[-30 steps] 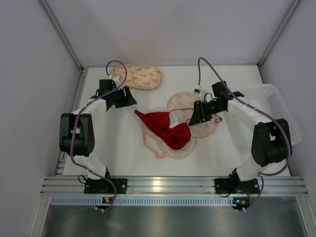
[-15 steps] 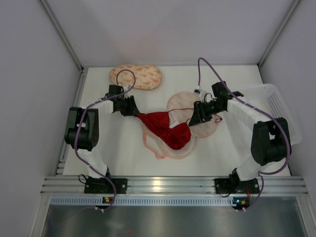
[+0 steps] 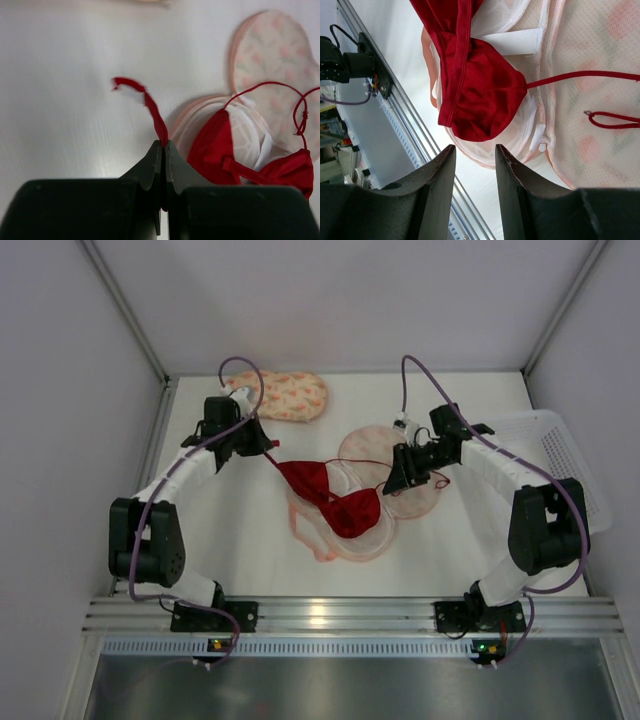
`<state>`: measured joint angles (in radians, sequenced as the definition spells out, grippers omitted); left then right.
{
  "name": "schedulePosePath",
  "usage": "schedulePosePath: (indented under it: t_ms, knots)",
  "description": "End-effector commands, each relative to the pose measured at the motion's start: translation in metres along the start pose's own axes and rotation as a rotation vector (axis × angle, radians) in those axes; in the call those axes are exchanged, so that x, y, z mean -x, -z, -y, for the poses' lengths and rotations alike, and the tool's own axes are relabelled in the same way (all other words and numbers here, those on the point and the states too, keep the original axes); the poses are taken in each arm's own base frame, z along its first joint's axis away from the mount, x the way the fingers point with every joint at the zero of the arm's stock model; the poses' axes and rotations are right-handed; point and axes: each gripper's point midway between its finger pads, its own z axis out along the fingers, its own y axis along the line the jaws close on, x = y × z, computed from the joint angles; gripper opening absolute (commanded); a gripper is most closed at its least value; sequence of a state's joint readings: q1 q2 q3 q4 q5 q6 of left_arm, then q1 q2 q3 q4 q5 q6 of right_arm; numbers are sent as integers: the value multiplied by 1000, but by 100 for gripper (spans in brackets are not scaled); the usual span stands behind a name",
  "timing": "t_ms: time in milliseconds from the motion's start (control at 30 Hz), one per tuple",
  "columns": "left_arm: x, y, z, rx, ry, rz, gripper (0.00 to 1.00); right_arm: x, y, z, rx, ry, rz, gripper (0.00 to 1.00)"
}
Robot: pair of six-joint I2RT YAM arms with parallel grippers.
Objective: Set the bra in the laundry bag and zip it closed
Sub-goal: Adjust the bra in the laundry bag.
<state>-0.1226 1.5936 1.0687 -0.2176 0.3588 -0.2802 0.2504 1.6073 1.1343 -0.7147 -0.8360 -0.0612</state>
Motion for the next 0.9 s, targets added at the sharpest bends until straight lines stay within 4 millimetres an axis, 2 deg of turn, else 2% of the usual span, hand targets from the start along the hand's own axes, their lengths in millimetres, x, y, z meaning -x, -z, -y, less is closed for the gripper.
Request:
schedulePosePath:
  t_ms: [0, 33, 133, 167, 200, 233, 300, 333, 400, 433, 500, 567, 633, 700, 733, 767, 833, 867]
  knots:
    - [26, 23, 27, 6, -140, 126, 0, 13, 10, -7, 19, 49, 47, 38]
    - [19, 21, 40, -11, -183, 117, 0, 13, 10, -7, 24, 48, 47, 38]
    - [4, 17, 56, 1, -263, 100, 0, 13, 10, -7, 27, 47, 47, 38]
    - [-9, 12, 72, -25, -295, 73, 0, 12, 10, -7, 25, 52, 46, 38]
    - [-15, 8, 74, -14, -307, 61, 0, 11, 10, -7, 27, 51, 45, 38]
    - [-27, 3, 86, -34, -337, 37, 0, 10, 10, -8, 27, 57, 45, 38]
    - [-42, -9, 91, -29, -363, -3, 0, 6, 10, -7, 26, 52, 42, 38]
    - [-56, -17, 99, -45, -387, -40, 0, 5, 11, -7, 26, 57, 42, 38]
    - [-65, -26, 109, -64, -442, -64, 0, 1, 12, -6, 26, 48, 37, 38]
    - [-83, -36, 115, -77, -479, -112, 0, 0, 12, -6, 25, 47, 37, 38]
    - [-104, -44, 121, -89, -513, -164, 1, -1, 13, -6, 25, 46, 37, 38]
    - [-122, -51, 112, -72, -510, -223, 6, -1, 13, -5, 24, 45, 34, 38]
    - [-128, -51, 106, -60, -514, -251, 9, 1, 13, -5, 23, 54, 39, 38]
    - [-126, -49, 108, -66, -525, -247, 18, 3, 11, -4, 27, 53, 40, 38]
    - [-120, -41, 114, -86, -529, -231, 22, 5, 11, -3, 27, 51, 44, 38]
    - [-113, -36, 122, -117, -533, -215, 35, 9, 10, -2, 28, 60, 55, 38]
    - [-95, -19, 139, -163, -548, -158, 45, 19, 6, 1, 34, 46, 67, 38]
    - [-89, -11, 146, -189, -552, -145, 51, 30, 6, -1, 38, 68, 91, 38]
